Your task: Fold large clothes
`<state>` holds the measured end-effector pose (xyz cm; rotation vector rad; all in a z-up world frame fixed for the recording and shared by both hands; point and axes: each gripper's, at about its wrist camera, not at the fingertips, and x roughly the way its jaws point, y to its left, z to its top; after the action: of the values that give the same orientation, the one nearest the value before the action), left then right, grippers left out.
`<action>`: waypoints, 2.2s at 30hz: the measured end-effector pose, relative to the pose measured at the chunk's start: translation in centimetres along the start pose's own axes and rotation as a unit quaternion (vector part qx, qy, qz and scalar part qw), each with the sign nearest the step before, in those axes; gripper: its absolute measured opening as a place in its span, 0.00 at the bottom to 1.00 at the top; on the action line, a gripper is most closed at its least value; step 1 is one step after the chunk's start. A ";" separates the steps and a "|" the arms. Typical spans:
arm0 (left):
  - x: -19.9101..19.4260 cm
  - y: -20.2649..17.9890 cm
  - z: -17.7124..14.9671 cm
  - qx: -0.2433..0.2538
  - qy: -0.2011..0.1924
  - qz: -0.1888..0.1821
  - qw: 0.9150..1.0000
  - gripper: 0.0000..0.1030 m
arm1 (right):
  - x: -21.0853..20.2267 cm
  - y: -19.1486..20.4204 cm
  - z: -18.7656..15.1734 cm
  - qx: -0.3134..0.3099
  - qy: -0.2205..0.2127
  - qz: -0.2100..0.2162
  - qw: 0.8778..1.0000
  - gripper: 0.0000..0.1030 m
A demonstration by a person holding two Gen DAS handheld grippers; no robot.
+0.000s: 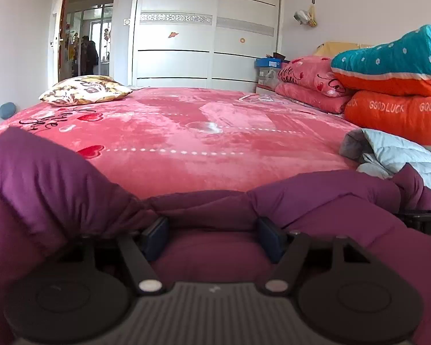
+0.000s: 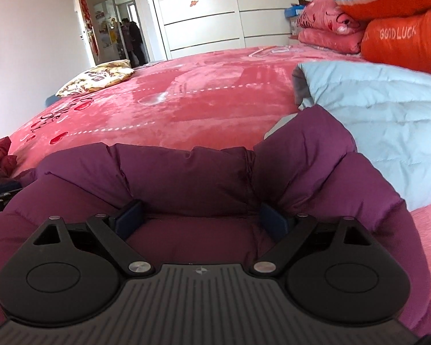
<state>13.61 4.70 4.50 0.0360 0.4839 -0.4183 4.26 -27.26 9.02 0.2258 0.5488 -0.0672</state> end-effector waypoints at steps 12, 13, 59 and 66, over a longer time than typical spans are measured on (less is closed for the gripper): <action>1.4 0.6 -0.9 -0.021 -0.002 -0.006 1.000 0.68 | 1.1 0.5 -0.3 -0.002 0.001 0.004 1.000 1.00; 1.4 0.7 -0.9 -0.022 -0.001 -0.006 1.000 0.68 | 1.1 0.5 -0.2 -0.003 0.000 0.004 1.000 1.00; -20.6 13.3 -2.4 -0.272 0.050 -0.015 0.961 0.97 | -11.6 -15.9 -3.4 0.319 0.052 0.138 0.936 1.00; -17.6 14.6 -4.7 -0.310 0.055 -0.059 0.947 0.97 | -9.9 -17.6 -6.2 0.383 0.059 0.194 0.901 1.00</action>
<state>3.23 25.37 7.46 -0.5850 0.7132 -0.3664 -9.49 -42.91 5.63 1.1123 0.5688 0.1252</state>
